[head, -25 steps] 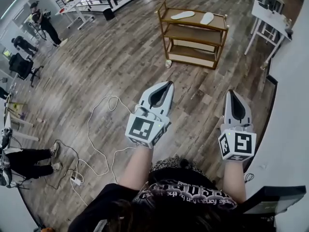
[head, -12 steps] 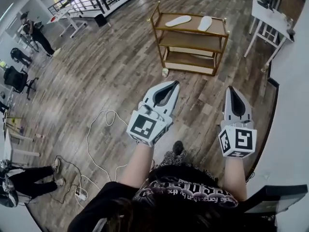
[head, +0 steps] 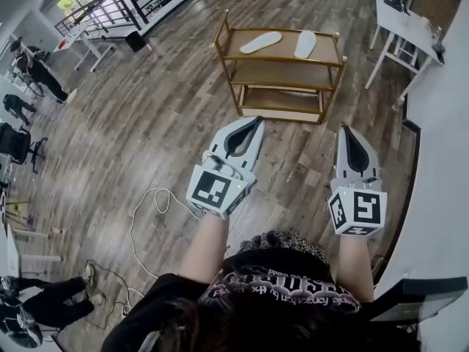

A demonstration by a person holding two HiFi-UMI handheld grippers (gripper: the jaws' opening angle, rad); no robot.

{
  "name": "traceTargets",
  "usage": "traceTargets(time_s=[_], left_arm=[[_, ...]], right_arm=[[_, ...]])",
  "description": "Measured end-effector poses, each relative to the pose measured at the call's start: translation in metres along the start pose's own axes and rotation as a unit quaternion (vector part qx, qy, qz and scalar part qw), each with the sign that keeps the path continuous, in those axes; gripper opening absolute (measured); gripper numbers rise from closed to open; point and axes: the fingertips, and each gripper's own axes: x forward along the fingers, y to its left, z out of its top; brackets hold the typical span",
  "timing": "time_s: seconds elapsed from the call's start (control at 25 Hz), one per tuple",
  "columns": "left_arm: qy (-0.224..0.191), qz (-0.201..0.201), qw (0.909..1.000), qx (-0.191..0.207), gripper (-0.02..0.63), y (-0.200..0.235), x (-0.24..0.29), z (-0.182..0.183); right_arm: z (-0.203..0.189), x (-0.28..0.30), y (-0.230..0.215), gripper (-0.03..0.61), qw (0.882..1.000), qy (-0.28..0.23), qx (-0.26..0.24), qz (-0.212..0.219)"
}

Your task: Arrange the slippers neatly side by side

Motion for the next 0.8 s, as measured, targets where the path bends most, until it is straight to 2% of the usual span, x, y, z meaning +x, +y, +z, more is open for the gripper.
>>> traceTargets(time_s=[0.2,0.4,0.56,0.8], left_arm=[[-0.007,0.001,0.9999,-0.016,-0.009,0.021,0.031,-0.007],[0.026,-0.001,0.9994,0.024,-0.009,0.051,0.076,-0.036],[0.03,0.013,0.9994,0.01,-0.008,0.078,0.121,-0.046],[0.035,0.012,0.9991,0.02,-0.008,0.113,0.194,-0.053]], right_arm=[[-0.007,0.042,-0.009,0.0,1.0,0.001,-0.002,-0.002],[-0.018,0.092,-0.023,0.0,1.0,0.008,-0.013,0.012],[-0.022,0.142,-0.045,0.0,1.0,0.005,-0.018,0.022],[-0.021,0.216,-0.081,0.0,0.999,0.001,-0.021,0.036]])
